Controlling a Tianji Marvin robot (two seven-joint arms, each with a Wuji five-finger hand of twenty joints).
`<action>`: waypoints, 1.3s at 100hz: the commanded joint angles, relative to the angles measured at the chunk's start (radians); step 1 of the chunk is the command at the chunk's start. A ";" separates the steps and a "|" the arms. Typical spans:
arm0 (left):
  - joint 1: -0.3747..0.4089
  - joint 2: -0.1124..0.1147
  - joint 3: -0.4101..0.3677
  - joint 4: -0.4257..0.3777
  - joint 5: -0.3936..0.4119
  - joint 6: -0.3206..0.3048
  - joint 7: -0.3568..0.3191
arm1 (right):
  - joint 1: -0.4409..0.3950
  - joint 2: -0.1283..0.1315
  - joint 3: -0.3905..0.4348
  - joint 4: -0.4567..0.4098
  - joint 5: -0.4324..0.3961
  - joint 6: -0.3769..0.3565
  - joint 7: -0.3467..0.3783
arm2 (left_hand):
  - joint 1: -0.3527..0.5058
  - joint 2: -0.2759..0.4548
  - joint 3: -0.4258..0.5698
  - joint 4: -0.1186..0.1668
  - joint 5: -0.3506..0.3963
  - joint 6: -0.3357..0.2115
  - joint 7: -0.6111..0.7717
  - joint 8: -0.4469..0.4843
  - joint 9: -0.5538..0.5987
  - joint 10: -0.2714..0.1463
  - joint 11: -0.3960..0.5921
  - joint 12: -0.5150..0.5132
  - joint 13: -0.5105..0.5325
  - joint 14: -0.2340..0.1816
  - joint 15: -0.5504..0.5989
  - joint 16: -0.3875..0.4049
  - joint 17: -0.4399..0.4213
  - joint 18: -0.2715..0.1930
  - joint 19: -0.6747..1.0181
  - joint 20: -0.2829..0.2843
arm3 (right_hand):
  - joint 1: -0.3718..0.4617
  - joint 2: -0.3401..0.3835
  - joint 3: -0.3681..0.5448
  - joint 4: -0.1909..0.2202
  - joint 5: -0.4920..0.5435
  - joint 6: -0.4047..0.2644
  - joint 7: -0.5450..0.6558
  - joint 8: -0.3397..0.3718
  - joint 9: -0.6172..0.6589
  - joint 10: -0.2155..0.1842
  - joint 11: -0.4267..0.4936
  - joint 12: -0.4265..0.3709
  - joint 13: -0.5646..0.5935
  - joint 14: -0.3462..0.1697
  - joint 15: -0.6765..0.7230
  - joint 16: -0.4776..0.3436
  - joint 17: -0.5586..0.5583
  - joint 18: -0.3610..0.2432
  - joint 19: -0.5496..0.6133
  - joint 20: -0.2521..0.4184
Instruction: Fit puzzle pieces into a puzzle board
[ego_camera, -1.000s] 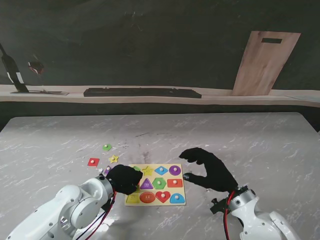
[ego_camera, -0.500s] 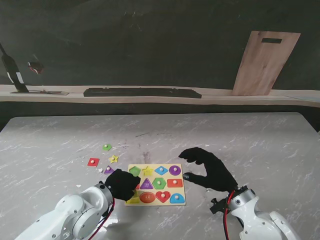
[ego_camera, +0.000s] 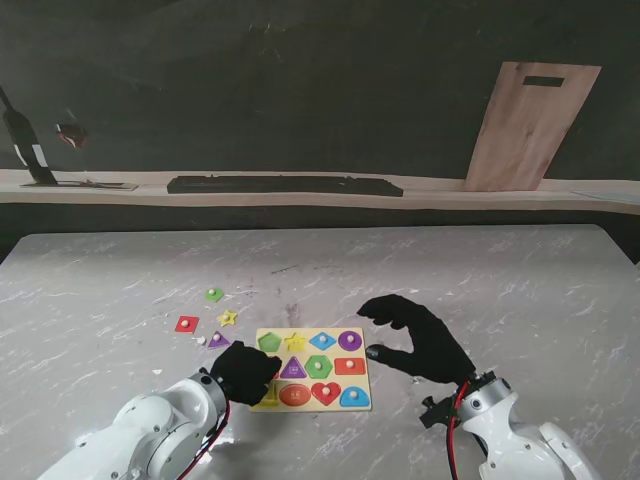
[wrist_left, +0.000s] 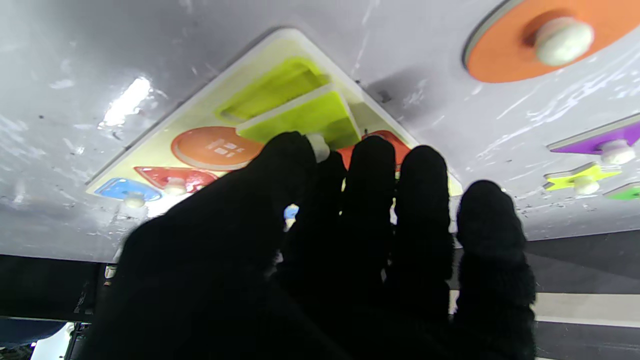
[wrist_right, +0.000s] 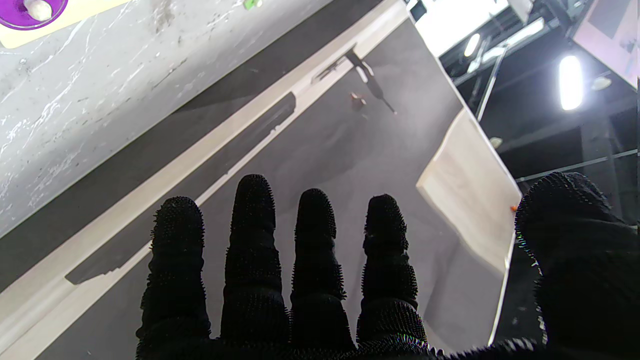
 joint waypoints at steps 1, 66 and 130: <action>-0.003 0.002 0.007 0.010 -0.007 0.006 0.002 | -0.007 -0.003 -0.003 -0.007 -0.001 -0.002 0.000 | -0.004 0.008 0.037 -0.033 -0.022 -0.027 0.056 0.012 -0.017 -0.005 0.013 0.021 -0.010 -0.025 0.013 0.015 -0.007 0.004 0.027 0.005 | 0.013 0.020 -0.020 0.033 -0.003 -0.021 -0.006 0.010 0.023 -0.019 0.005 0.007 0.001 -0.030 0.002 0.003 -0.016 0.003 0.007 0.013; 0.003 -0.001 0.029 0.009 -0.029 0.037 0.005 | -0.005 -0.005 -0.003 -0.006 0.004 0.001 -0.004 | -0.002 0.000 0.037 -0.038 -0.013 -0.013 0.060 0.006 -0.006 0.003 0.018 0.016 0.003 -0.018 0.017 0.014 0.001 0.015 0.032 0.005 | 0.012 0.025 -0.022 0.034 0.000 -0.020 -0.006 0.011 0.022 -0.019 0.005 0.007 0.000 -0.031 0.002 0.003 -0.017 0.003 0.007 0.013; 0.029 -0.010 0.025 -0.006 -0.067 0.105 0.026 | -0.001 -0.005 -0.004 -0.004 0.006 0.007 -0.006 | -0.027 -0.031 0.084 -0.034 0.018 0.041 0.076 0.003 0.034 0.020 0.050 -0.025 0.061 0.003 0.043 -0.005 0.058 0.055 0.069 0.019 | 0.010 0.029 -0.022 0.035 -0.005 -0.023 -0.010 0.009 0.021 -0.020 0.004 0.006 -0.001 -0.031 0.002 0.003 -0.018 0.002 0.007 0.013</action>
